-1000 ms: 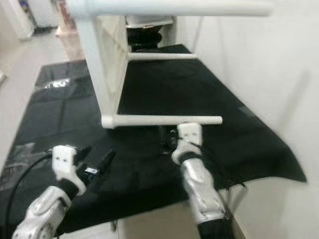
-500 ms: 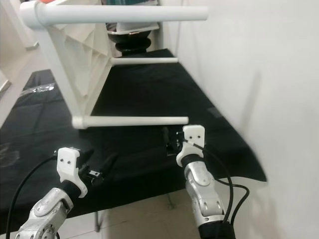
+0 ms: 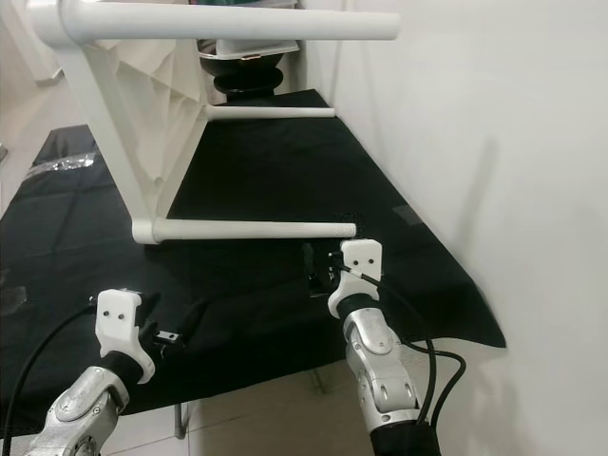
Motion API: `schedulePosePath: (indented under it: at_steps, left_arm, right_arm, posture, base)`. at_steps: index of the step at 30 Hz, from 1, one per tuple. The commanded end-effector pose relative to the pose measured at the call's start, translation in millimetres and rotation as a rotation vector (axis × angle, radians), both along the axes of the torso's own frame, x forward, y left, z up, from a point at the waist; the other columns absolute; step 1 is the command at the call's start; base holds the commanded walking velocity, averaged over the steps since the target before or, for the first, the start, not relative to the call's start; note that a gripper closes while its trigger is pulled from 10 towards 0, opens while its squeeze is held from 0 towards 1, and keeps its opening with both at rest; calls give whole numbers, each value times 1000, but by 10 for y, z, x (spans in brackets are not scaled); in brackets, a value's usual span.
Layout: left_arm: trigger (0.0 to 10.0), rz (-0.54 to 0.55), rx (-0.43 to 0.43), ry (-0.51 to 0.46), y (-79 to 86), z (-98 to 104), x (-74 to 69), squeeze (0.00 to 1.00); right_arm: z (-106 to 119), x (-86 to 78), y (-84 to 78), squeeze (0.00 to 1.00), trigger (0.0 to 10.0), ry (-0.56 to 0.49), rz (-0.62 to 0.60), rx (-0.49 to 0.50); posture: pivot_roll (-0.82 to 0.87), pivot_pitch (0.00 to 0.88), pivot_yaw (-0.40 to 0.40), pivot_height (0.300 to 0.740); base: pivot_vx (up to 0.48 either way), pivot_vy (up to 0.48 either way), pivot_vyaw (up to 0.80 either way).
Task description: Building children table
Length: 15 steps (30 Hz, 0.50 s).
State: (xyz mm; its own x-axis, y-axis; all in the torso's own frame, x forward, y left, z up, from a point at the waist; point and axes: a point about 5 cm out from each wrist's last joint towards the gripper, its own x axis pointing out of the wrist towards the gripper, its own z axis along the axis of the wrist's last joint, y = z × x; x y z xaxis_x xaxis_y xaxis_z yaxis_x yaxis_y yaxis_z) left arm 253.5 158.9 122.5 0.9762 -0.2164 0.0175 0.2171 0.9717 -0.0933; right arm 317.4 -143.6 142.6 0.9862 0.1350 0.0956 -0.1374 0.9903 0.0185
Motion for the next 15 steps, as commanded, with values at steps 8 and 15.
schedulePosePath:
  at_steps: [8,15]
  left_arm:
    - [10000,0,4,7,39,-32,-10,0]
    - [10000,-1,1,8,46,-37,-16,0]
  right_arm:
    - [-46,8,4,0,10000,28,3,6]
    - [-56,8,18,0,10000,34,9,9]
  posture:
    - [0,125,36,740]
    - [1,122,37,740]
  base:
    - [30,0,0]
    - [240,0,0]
